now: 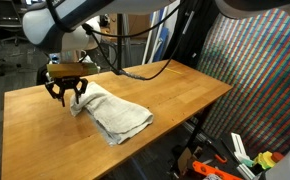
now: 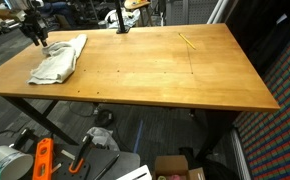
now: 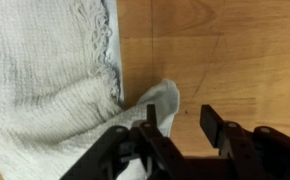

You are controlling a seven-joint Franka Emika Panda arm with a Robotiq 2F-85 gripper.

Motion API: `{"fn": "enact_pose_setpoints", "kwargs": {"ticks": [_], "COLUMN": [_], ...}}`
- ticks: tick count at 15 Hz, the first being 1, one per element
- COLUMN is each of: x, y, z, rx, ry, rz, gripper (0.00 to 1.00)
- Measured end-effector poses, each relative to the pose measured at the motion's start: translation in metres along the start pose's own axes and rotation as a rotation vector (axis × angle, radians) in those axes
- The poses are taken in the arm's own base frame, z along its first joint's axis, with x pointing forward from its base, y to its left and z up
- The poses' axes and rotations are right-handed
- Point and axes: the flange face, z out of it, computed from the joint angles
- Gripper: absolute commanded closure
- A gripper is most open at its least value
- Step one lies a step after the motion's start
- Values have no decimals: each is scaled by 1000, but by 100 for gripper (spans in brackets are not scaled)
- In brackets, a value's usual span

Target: Fold the white towel in half

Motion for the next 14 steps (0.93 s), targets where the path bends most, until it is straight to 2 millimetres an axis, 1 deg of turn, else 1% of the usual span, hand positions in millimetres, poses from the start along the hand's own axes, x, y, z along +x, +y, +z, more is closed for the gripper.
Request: {"fn": "enact_pose_setpoints", "kwargs": {"ticks": [2, 3, 5, 6, 7, 9, 11, 14], "x": [12, 20, 34, 41, 47, 60, 72, 84], "y": [1, 2, 8, 12, 16, 25, 31, 36], "z": [-23, -35, -57, -63, -65, -57, -38, -7], "rx": [5, 1, -52, -87, -125, -203, -268, -325], "ry": [64, 107, 190, 226, 255, 296, 321, 310], "rz": [4, 9, 15, 24, 36, 64, 101, 171], "gripper": [4, 0, 0, 0, 0, 0, 0, 0]}}
